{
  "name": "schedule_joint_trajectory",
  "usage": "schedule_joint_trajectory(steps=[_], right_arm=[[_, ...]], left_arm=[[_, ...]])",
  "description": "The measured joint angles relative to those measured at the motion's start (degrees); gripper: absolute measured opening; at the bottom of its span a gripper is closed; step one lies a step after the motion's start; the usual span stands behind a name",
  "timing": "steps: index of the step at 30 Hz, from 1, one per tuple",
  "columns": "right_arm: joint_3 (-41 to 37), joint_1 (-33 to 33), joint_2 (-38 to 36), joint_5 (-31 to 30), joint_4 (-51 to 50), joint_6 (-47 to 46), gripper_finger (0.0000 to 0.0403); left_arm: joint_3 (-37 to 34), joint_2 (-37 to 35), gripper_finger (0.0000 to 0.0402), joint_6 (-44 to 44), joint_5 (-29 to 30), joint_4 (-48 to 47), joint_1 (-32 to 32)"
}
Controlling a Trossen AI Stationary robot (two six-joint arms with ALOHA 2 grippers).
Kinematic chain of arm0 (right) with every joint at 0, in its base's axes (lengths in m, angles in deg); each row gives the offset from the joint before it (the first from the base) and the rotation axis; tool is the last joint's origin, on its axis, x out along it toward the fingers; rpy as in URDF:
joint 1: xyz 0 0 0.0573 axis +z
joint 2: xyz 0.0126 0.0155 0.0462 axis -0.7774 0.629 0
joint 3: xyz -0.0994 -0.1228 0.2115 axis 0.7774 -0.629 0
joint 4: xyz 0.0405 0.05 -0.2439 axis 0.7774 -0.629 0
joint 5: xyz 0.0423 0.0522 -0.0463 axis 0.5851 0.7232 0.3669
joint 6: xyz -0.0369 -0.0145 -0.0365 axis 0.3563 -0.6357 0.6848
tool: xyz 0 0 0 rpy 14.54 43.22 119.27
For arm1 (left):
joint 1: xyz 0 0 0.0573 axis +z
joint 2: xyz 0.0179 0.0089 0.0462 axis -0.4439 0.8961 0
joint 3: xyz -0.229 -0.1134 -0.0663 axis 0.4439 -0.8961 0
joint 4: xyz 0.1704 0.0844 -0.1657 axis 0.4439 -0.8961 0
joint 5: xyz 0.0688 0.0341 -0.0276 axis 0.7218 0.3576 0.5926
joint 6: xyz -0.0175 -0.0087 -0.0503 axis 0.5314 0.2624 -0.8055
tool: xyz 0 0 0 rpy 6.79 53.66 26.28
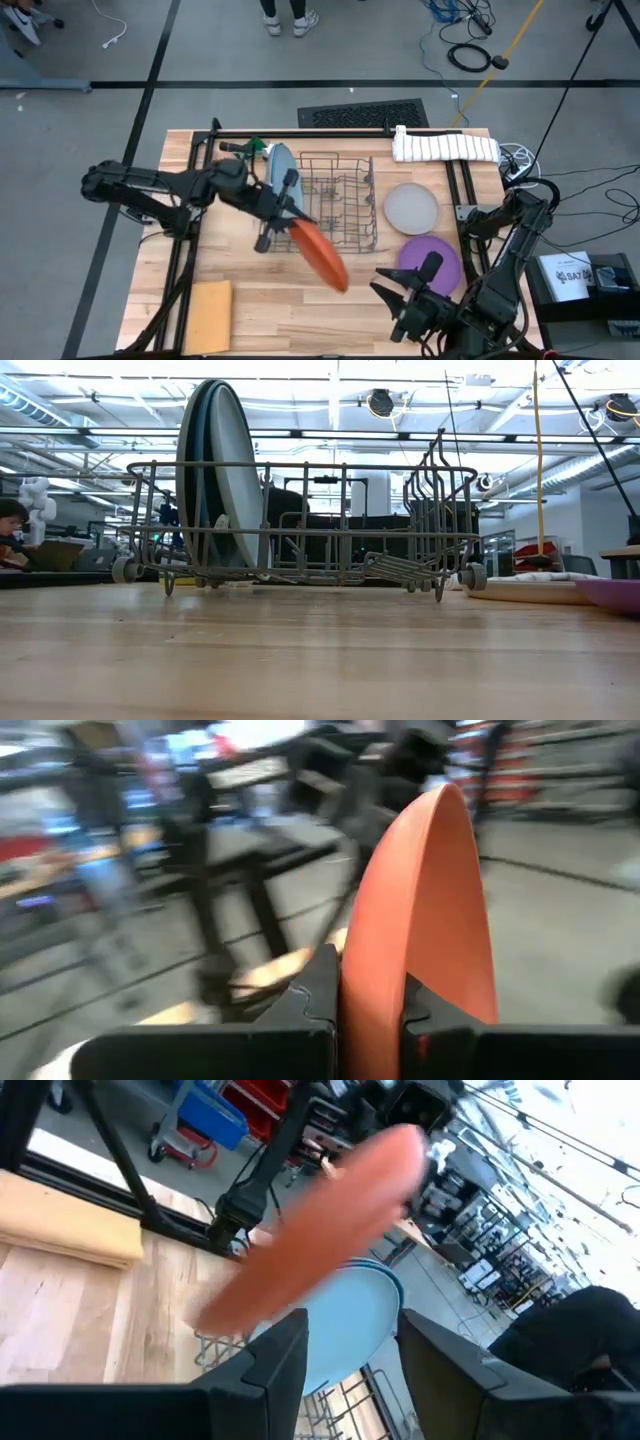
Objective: Sort dishes
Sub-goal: Put the orange plate into the green dish rack
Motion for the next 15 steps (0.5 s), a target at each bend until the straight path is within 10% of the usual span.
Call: schedule_joint_trajectory(steps=[7, 15], right_arm=[[0.00, -3.71, 0.30, 3.91, 12.90, 14.48, 0.0150], [-0.02, -8.11, 0.62, 9.43, 25.39, 36.64, 0.0151]], left_arm=[[0.00, 0.00, 0.0017, -11.03, -18.51, 2.95, 6.56], [-0.04, 1.49, 0.0017, -27.60, -21.59, 10.62, 10.30]])
